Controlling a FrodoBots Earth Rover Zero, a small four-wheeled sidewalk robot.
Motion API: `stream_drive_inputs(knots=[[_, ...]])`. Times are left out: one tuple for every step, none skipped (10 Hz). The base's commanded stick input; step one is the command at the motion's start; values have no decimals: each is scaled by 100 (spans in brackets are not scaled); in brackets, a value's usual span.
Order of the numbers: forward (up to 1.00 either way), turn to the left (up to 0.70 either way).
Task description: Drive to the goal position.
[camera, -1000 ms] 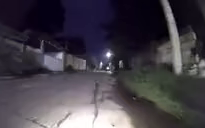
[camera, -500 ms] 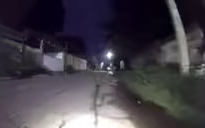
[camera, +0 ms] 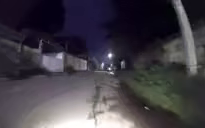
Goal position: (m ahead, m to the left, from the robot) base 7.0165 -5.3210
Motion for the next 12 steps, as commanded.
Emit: stream_drive_inputs(knots=[[50, 0], [50, 0], [50, 0], [50, 0], [50, 0], [50, 0], [50, 0], [50, 0], [50, 0], [50, 0], [50, 0], [50, 0]])
